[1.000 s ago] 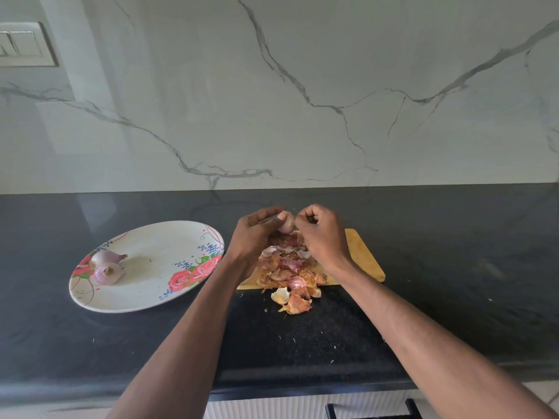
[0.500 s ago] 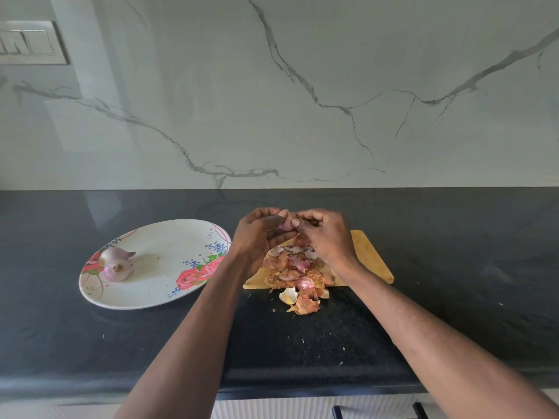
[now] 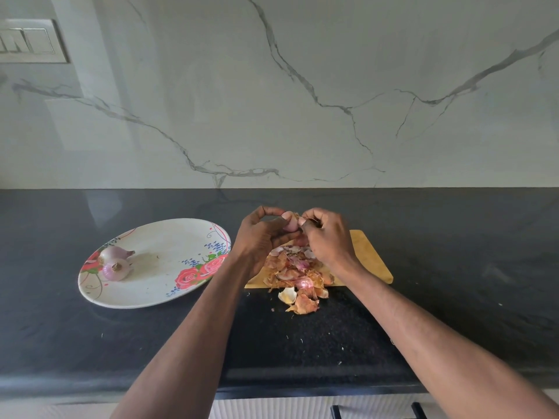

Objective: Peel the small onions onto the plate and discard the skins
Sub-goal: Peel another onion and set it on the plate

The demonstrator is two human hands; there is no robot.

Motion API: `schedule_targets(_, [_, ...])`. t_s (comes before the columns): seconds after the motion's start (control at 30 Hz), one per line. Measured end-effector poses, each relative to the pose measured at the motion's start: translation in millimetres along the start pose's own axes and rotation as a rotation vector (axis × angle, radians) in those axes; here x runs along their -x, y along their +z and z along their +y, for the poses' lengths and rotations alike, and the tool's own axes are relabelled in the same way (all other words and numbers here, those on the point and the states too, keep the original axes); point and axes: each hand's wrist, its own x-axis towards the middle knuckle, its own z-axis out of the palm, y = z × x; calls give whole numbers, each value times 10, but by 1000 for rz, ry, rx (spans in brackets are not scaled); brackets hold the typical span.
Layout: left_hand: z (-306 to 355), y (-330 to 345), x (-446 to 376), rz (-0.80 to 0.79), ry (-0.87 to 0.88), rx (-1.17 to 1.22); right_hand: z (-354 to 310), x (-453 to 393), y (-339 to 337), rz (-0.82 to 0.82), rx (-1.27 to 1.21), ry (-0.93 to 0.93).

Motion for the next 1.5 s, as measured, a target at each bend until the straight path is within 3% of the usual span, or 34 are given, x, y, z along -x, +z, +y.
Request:
schedule_targets(0.17, [29,-44,-39,48,-65,111,10,17,18,40,-13,0])
schedule_targets(0.33, [46,-56,-47,43,-108,109,28,13,6,6,133,-57])
schedule_targets(0.77, [56,-67,-36,-48,-74,166,20,20,5,58,-23,-42])
schedule_targets(1.03, [17,-113,-79,12,-69,122,7,41,12,126,91,-268])
schedule_targets(1.13, [13,-108,-85,15,-63,94,36,28,18,115,135,-329])
schedule_targets(1.3, [26,-105,-64,9,-76,72,42,19,-7,99,34,-255])
schedule_targets(1.5, [32,-81,-58,17,-68,37,61,-11,-26,-42,110,-230])
